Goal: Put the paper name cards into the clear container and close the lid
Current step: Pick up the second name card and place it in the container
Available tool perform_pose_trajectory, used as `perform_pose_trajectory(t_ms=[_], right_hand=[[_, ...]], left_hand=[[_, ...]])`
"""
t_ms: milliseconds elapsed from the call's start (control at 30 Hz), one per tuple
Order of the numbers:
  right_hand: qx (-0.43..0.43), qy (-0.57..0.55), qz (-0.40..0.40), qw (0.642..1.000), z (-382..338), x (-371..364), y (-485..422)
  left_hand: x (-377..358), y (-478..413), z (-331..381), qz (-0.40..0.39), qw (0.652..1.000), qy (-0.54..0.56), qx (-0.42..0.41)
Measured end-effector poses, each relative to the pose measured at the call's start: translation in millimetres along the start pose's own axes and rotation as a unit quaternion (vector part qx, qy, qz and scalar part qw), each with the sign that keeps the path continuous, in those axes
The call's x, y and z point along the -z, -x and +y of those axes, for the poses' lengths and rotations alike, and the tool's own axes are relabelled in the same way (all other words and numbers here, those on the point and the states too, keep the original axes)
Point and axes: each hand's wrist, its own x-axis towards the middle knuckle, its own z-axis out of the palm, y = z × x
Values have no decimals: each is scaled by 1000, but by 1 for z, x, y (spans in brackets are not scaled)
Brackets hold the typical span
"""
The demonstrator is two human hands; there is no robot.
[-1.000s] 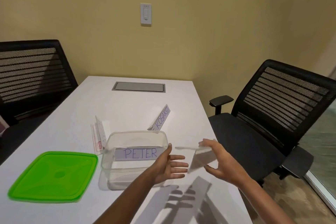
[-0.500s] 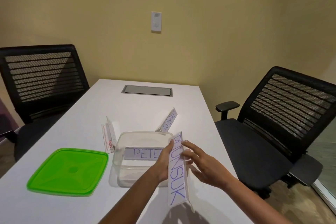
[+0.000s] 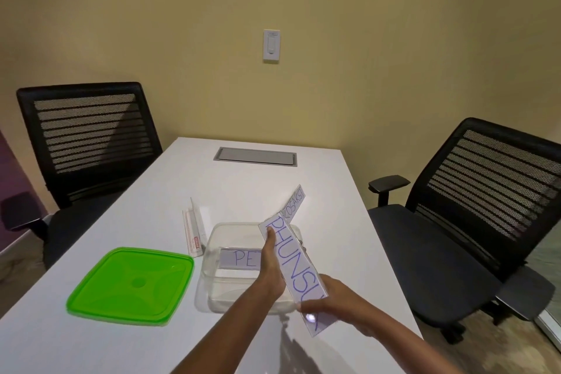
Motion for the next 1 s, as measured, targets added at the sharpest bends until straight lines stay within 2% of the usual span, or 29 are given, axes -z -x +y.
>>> perform_pose_trajectory(t_ms=[133, 200, 267, 300, 367, 467, 533, 567, 600, 667, 767, 800, 900, 1000], right_hand=[[-6, 8, -15, 1000, -8, 14, -2], [-10, 33, -18, 999, -13, 23, -5], [-16, 74, -6, 997, -17, 31, -10], [-19, 101, 2, 995, -19, 35, -13], [-22, 154, 13, 988, -24, 41, -20], [-27, 214, 19, 976, -33, 43, -33], [-25, 259, 23, 965, -39, 42, -44], [-21, 286, 24, 958, -42, 41, -50], [-15, 310, 24, 950, -45, 40, -56], [-5, 340, 20, 940, -52, 37, -69], [6, 353, 15, 935, -60, 34, -89], [10, 357, 15, 934, -62, 33, -96], [22, 386, 30, 922, -67, 27, -115], [17, 413, 33, 910, -65, 21, -135]], left_hand=[[15, 0, 18, -23, 998, -42, -42], [26, 0, 33, -4, 994, -81, -77], [39, 0, 51, 26, 976, -169, -132], [45, -1, 60, 34, 957, -237, -167], [58, -1, 77, 19, 884, -400, -241], [71, 1, 98, -59, 720, -624, -300], [76, -1, 107, -104, 592, -746, -287], [77, -3, 110, -116, 542, -788, -267], [78, -5, 112, -123, 511, -815, -242], [79, -10, 113, -130, 496, -837, -192], [82, -17, 114, -121, 524, -833, -131], [83, -20, 115, -114, 524, -836, -118], [86, -29, 119, -84, 476, -869, -106], [90, -41, 121, -67, 450, -886, -89]])
